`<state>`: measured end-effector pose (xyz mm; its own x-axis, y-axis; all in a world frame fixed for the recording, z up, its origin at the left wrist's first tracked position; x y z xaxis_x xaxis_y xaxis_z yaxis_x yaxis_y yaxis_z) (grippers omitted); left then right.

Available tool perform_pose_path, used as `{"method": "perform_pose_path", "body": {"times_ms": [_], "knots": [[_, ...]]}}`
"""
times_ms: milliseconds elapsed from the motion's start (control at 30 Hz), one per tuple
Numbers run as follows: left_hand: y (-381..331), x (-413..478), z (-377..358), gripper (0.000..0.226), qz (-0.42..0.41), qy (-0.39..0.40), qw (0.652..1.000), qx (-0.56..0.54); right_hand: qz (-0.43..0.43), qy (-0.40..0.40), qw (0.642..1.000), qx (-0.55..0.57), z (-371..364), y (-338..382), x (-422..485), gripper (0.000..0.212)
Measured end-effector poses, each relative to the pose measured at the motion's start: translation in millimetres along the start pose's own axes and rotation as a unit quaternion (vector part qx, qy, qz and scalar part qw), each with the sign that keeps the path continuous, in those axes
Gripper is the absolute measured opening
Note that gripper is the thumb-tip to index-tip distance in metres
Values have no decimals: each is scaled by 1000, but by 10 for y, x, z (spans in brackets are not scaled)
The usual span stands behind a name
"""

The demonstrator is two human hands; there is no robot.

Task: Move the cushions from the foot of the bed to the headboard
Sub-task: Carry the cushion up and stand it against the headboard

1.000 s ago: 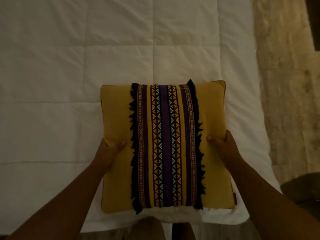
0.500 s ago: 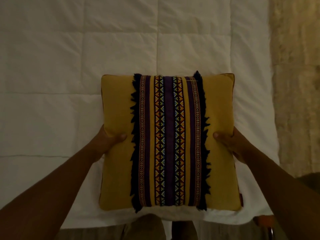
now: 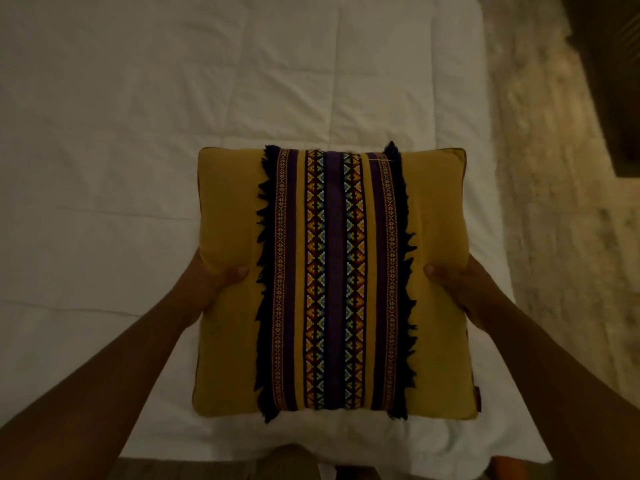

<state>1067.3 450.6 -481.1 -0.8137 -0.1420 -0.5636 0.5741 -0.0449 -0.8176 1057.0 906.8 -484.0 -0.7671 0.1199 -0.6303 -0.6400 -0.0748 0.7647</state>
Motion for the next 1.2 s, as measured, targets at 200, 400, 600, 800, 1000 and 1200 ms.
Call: {"method": "perform_pose_path", "body": {"times_ms": [200,400,600,800,1000,1200], "knots": [[-856,-639,199,110,-88,-27,996,-10,68,19,997,10,14,819,-524,71],[-1453,-1243,543,87,-180,-58,982,-22,155,38,987,8,-94,1561,-1026,78],[-1460,-1765,794,95,-201,-83,975,-42,191,82,978,-13,-335,1853,-1258,76],[-1010,-2242,1166,103,-183,-165,966,-84,187,152,970,-43,-943,1877,-1239,73],[-469,-2941,1701,87,-132,-290,939,-126,187,251,946,-82,-1869,1927,-1392,65],[132,-3781,2267,97,-75,-409,891,-182,196,351,906,-130,-2958,1921,-1820,70]]}}
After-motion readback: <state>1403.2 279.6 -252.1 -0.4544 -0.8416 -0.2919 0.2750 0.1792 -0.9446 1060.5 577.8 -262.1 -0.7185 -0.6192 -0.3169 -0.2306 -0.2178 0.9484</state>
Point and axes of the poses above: each hand's wrist, its own x-axis towards the middle knuckle, its own z-axis out of the back of the hand, y = z × x, the point moved 3 cm from there along x, towards the middle knuckle, and after that the axes turned 8 degrees about -y, right-handed, at the moved point
